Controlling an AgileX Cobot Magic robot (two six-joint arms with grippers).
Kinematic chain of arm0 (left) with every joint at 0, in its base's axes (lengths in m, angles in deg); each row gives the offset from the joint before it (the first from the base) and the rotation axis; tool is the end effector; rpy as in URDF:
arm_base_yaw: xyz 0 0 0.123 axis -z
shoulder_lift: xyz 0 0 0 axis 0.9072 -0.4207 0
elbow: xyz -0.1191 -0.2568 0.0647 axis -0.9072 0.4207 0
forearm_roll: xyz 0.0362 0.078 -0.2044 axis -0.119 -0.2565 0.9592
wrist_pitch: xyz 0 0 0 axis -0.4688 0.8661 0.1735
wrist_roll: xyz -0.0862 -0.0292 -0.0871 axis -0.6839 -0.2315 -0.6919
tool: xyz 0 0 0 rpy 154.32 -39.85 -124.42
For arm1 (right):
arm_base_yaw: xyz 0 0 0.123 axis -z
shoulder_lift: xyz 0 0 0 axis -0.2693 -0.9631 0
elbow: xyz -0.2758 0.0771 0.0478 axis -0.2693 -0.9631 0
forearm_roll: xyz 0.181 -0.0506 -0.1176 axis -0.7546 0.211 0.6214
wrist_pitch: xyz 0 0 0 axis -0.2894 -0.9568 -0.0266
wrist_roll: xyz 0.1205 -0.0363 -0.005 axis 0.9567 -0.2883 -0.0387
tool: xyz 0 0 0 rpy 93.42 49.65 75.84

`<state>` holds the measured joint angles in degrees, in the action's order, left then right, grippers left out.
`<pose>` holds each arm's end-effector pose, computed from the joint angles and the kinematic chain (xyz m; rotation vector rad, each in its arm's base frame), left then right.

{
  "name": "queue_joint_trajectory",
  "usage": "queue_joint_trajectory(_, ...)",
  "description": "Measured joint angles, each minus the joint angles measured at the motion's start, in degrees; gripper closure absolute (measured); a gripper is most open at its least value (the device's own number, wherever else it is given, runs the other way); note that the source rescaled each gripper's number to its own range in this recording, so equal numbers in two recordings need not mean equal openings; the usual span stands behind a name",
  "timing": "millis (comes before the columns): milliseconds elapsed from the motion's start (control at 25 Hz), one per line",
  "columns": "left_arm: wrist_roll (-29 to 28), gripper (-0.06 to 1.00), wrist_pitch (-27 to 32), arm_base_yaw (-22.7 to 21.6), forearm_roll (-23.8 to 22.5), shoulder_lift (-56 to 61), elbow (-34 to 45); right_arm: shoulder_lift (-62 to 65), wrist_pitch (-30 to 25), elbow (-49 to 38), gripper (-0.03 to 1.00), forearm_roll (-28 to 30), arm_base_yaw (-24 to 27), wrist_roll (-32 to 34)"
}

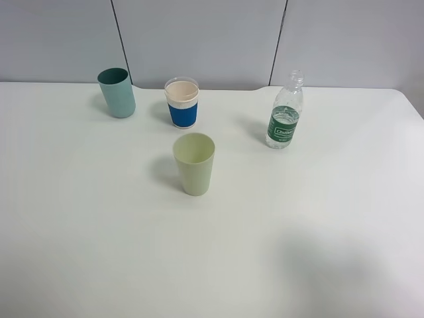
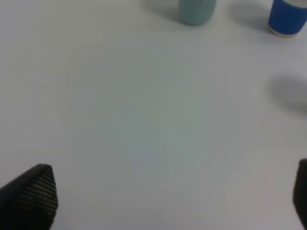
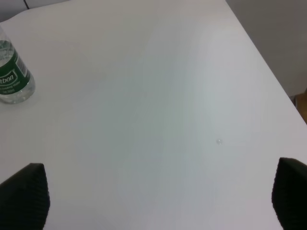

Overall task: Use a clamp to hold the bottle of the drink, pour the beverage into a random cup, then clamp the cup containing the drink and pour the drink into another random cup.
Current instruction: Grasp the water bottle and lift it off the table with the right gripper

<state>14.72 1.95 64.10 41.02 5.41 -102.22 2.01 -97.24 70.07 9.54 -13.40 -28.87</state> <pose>-0.0063 -0.0062 0.2487 0.0056 2.0300 -0.0417 -0.0074 -0.0143 0.2462 0.2220 2.0299 -0.0749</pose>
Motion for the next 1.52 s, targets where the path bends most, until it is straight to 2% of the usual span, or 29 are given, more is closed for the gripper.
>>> queue_joint_trajectory(1520, 0.0, -0.06, 0.0, 0.0, 0.0, 0.0, 0.0, 0.0, 0.0, 0.0, -0.03, 0.0, 0.0, 0.0)
